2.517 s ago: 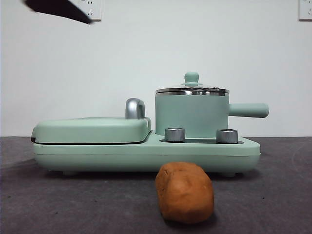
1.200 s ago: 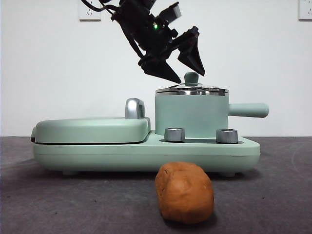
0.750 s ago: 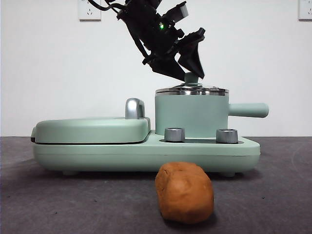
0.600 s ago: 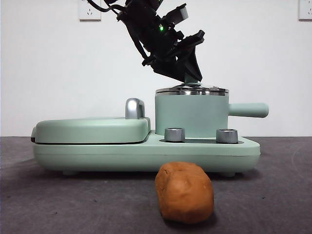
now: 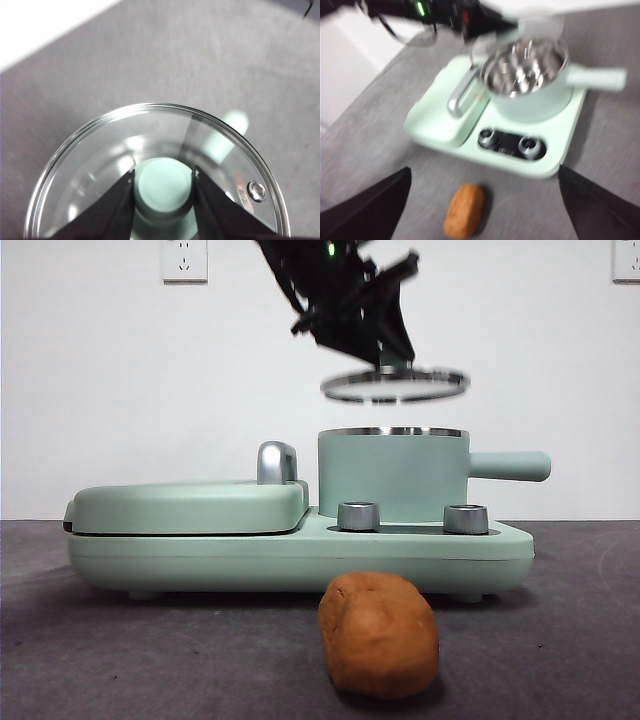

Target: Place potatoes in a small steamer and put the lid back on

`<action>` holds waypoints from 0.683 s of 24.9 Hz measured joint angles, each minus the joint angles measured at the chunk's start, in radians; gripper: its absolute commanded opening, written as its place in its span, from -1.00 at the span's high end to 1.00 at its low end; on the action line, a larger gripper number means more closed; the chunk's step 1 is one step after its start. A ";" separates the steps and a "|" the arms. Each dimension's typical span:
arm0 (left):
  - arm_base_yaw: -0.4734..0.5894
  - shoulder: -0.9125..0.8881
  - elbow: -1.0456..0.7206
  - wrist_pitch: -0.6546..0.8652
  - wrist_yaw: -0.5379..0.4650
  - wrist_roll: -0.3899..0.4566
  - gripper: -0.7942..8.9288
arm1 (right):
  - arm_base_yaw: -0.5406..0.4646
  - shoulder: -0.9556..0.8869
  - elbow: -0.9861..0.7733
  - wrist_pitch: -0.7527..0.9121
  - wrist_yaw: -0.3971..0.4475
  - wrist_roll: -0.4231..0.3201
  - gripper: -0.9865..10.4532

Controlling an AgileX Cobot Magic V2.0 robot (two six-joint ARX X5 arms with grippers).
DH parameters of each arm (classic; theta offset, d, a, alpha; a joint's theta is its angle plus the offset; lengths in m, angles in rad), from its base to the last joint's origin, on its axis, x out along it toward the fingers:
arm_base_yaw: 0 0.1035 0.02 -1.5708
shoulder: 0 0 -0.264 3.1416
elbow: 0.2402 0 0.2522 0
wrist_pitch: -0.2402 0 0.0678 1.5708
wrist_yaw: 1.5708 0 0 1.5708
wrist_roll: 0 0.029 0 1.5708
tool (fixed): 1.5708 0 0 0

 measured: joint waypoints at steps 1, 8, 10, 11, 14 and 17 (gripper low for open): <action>0.004 0.000 0.034 -0.024 0.000 -0.006 0.73 | 0.019 0.023 0.000 -0.022 -0.001 0.000 0.04; 0.069 -0.064 0.068 -0.122 0.002 -0.031 0.73 | 0.290 0.231 0.000 -0.029 0.142 0.062 0.04; 0.085 -0.086 0.068 -0.127 0.002 -0.031 0.73 | 0.365 0.279 0.000 -0.006 0.197 0.093 0.04; 0.094 -0.099 0.068 -0.131 0.003 -0.032 0.73 | 0.407 0.308 0.000 0.009 0.231 0.112 0.04; 0.125 -0.124 0.068 -0.132 0.003 -0.033 0.73 | 0.526 0.392 0.000 0.061 0.323 0.167 0.04; 0.161 -0.135 0.069 -0.132 0.002 -0.034 0.73 | 0.630 0.481 0.000 0.114 0.406 0.222 0.04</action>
